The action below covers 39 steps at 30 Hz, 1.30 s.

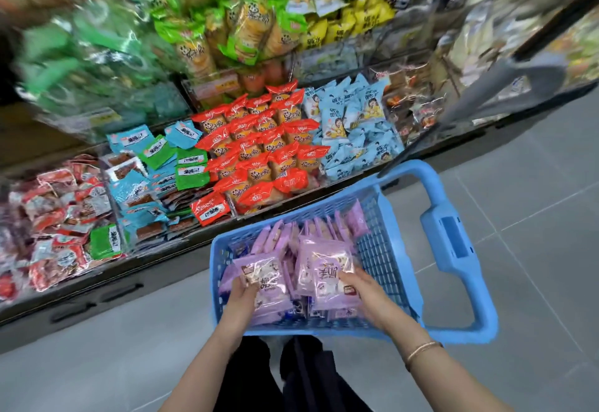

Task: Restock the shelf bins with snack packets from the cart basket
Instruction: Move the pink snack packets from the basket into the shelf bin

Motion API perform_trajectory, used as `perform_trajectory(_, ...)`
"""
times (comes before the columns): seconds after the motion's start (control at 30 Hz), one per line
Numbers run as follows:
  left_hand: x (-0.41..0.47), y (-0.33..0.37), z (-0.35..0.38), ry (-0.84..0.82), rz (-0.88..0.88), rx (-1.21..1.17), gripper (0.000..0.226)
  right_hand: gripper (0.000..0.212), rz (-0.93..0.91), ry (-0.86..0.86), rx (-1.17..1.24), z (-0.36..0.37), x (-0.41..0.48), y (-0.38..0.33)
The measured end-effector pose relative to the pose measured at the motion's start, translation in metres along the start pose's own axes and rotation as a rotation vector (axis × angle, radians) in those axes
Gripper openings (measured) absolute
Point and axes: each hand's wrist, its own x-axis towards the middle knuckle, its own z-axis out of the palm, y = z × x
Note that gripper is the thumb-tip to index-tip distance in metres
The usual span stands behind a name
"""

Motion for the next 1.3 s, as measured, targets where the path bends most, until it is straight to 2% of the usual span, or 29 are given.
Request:
perform_trajectory(0.1,-0.01,0.017,0.008,-0.101,-0.049,-0.163,0.065,0.017,0.039,0.0,0.083,0.014,-0.008,-0.004)
perform_trajectory(0.17,-0.017,0.025,0.014,-0.178,-0.039,-0.202,0.085,0.013,0.01,-0.021,0.108,0.022,-0.012,-0.003)
perform_trajectory(0.27,-0.026,0.028,0.018,-0.26,0.026,-0.22,0.104,0.028,-0.044,-0.051,0.127,0.025,-0.015,0.001)
perform_trajectory(0.37,-0.032,0.029,0.015,-0.273,0.052,-0.277,0.093,0.065,-0.055,-0.082,0.17,0.021,-0.02,0.001)
perform_trajectory(0.4,-0.032,0.029,0.014,-0.27,0.054,-0.283,0.088,0.07,-0.057,-0.082,0.195,0.02,-0.022,0.0)
perform_trajectory(0.47,-0.036,0.03,0.013,-0.266,0.065,-0.268,0.085,0.071,-0.063,-0.082,0.202,0.016,-0.026,-0.002)
perform_trajectory(0.57,-0.042,0.032,0.015,-0.261,0.087,-0.232,0.091,0.067,-0.081,-0.088,0.138,0.014,-0.03,-0.004)
perform_trajectory(0.77,-0.048,0.034,0.027,-0.266,0.117,-0.175,0.09,0.073,-0.114,-0.155,-0.016,0.035,-0.034,-0.011)
perform_trajectory(0.83,-0.048,0.035,0.027,-0.277,0.112,-0.157,0.096,0.075,-0.082,-0.204,0.036,0.041,-0.036,-0.014)
perform_trajectory(0.9,-0.047,0.033,0.024,-0.289,0.098,-0.21,0.092,0.075,-0.058,-0.248,0.063,0.043,-0.039,-0.017)
perform_trajectory(1.0,-0.043,0.032,0.017,-0.216,0.066,-0.262,0.078,0.064,-0.089,-0.205,-0.117,0.036,-0.046,-0.029)
perform_trajectory(1.03,-0.039,0.034,0.013,-0.172,0.07,-0.239,0.077,0.049,-0.121,-0.207,-0.204,0.03,-0.048,-0.036)
perform_trajectory(1.1,-0.028,0.038,0.0,-0.121,0.035,-0.173,0.08,0.051,-0.21,-0.24,-0.47,0.017,-0.049,-0.055)
perform_trajectory(1.17,-0.016,0.046,-0.009,-0.185,0.024,-0.111,0.08,0.06,-0.309,-0.3,-0.829,0.011,-0.05,-0.081)
perform_trajectory(1.3,-0.025,0.071,-0.007,-0.441,0.145,0.097,0.076,0.047,-0.48,-0.467,-1.418,0.033,-0.05,-0.127)
